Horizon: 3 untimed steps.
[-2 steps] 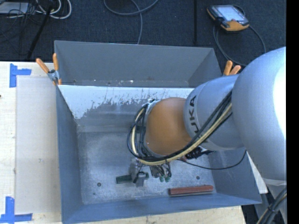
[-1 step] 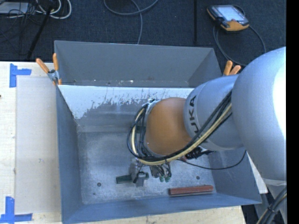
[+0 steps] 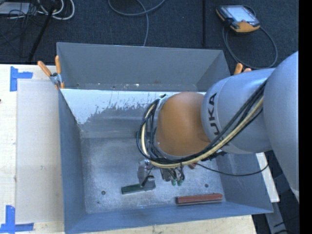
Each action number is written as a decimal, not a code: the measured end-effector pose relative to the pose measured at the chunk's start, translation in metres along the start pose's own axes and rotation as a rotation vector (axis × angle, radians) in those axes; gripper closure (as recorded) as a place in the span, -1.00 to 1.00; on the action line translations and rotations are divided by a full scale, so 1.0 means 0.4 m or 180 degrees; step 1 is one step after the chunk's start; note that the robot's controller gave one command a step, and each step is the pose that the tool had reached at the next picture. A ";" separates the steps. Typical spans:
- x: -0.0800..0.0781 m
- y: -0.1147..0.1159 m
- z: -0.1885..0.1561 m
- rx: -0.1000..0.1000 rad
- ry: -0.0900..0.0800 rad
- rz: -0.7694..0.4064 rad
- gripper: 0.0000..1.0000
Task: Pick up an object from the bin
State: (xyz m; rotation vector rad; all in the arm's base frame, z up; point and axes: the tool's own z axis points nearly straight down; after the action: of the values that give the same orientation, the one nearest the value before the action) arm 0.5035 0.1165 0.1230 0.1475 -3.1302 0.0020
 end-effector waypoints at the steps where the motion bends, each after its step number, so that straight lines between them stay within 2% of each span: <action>1: 0.050 0.101 0.132 -0.0006 -0.0076 -0.0406 -1.00; 2: 0.061 0.102 0.133 -0.0004 -0.0028 -0.0394 1.00; 3: 0.061 0.102 0.133 -0.0004 -0.0028 -0.0393 1.00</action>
Offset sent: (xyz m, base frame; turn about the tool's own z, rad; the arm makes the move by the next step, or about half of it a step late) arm 0.0000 0.0000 0.0000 0.0000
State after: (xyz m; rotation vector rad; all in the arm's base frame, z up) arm 0.4751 0.1546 0.0699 0.3414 -3.1237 -0.0015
